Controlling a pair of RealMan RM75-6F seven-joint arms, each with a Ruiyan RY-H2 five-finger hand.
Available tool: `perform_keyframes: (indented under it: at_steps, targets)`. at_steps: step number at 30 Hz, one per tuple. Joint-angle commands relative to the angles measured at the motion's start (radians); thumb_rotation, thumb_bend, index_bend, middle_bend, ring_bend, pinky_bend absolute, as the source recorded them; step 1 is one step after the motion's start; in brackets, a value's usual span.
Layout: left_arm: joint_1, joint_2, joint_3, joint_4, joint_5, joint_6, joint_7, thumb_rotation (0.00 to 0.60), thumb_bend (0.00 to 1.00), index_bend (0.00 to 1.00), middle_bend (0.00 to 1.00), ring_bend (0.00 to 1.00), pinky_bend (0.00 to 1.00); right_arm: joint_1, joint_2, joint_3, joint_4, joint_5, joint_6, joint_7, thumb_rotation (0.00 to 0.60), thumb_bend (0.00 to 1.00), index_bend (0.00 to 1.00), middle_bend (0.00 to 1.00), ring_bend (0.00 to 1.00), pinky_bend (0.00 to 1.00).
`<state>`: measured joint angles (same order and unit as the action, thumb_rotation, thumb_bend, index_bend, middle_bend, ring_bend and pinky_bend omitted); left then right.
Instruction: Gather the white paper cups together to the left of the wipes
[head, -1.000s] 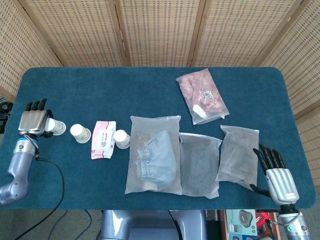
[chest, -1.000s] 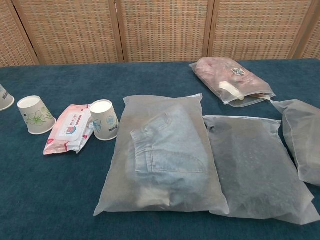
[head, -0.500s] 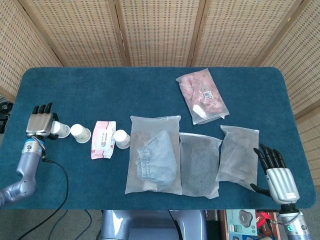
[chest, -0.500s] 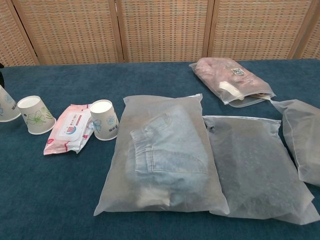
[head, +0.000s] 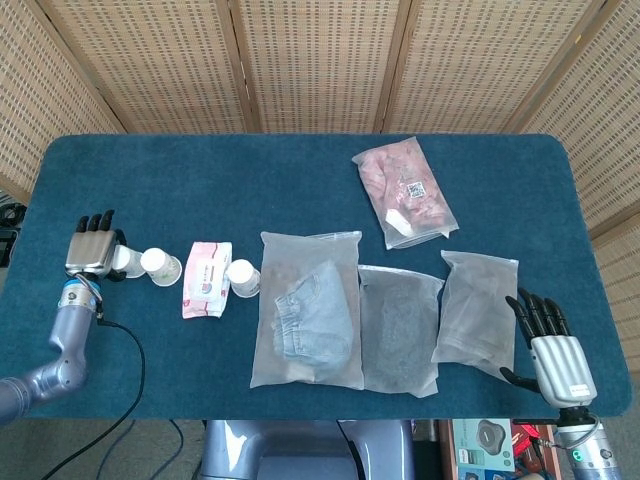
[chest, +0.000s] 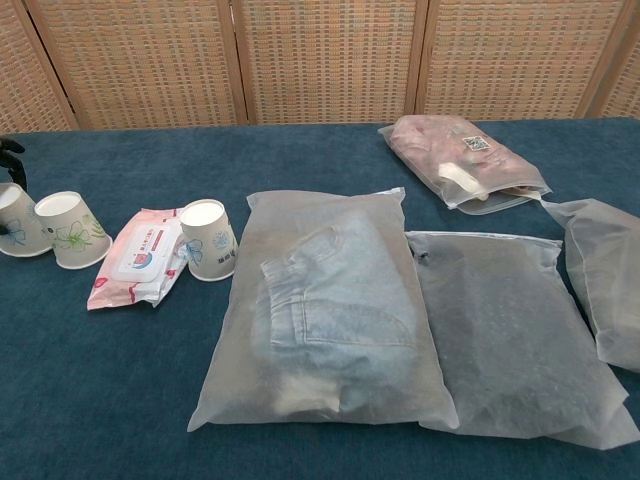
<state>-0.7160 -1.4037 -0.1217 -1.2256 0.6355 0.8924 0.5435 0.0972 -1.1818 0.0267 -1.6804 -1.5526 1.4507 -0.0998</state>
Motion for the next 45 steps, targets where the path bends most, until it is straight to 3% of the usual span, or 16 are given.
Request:
perform_keyframes:
  at_steps: [1, 11, 20, 28, 35, 40, 45]
  targets:
    - [0.0, -0.01, -0.002, 0.008, 0.004, 0.004, -0.001, 0.6, 0.23, 0.41, 0.0, 0.0, 0.0, 0.0, 0.0, 0.0, 0.0, 0.001, -0.001, 0.0, 0.6, 0.09, 0.0, 0.0, 0.0, 0.0]
    - [0.013, -0.019, -0.014, 0.012, 0.002, 0.027, -0.001, 0.6, 0.23, 0.25, 0.0, 0.0, 0.0, 0.0, -0.001, -0.001, -0.003, 0.002, -0.001, -0.005, 0.6, 0.09, 0.0, 0.0, 0.0, 0.0]
    - [0.03, 0.018, -0.017, -0.036, 0.04, 0.043, -0.024, 0.6, 0.23, 0.23, 0.0, 0.0, 0.0, -0.001, 0.0, -0.002, -0.005, 0.001, -0.001, -0.006, 0.6, 0.09, 0.0, 0.0, 0.0, 0.0]
    - [0.082, 0.209, -0.058, -0.305, 0.171, 0.1, -0.159, 0.6, 0.23, 0.23, 0.0, 0.0, 0.0, -0.002, 0.002, -0.003, -0.007, -0.002, 0.003, -0.003, 0.6, 0.09, 0.0, 0.0, 0.0, 0.0]
    - [0.089, 0.339, -0.083, -0.515, 0.257, 0.159, -0.156, 0.6, 0.23, 0.23, 0.0, 0.0, 0.0, -0.003, 0.003, -0.008, -0.012, -0.011, 0.005, -0.005, 0.6, 0.09, 0.0, 0.0, 0.0, 0.0]
    - [0.035, 0.355, -0.088, -0.631, 0.246, 0.157, -0.044, 0.6, 0.23, 0.22, 0.0, 0.0, 0.0, -0.004, 0.007, -0.006, -0.011, -0.008, 0.006, 0.007, 0.6, 0.09, 0.0, 0.0, 0.0, 0.0]
    - [-0.046, 0.3, -0.084, -0.708, 0.159, 0.166, 0.105, 0.6, 0.23, 0.21, 0.0, 0.0, 0.0, -0.004, 0.014, -0.003, -0.01, -0.007, 0.01, 0.026, 0.6, 0.09, 0.0, 0.0, 0.0, 0.0]
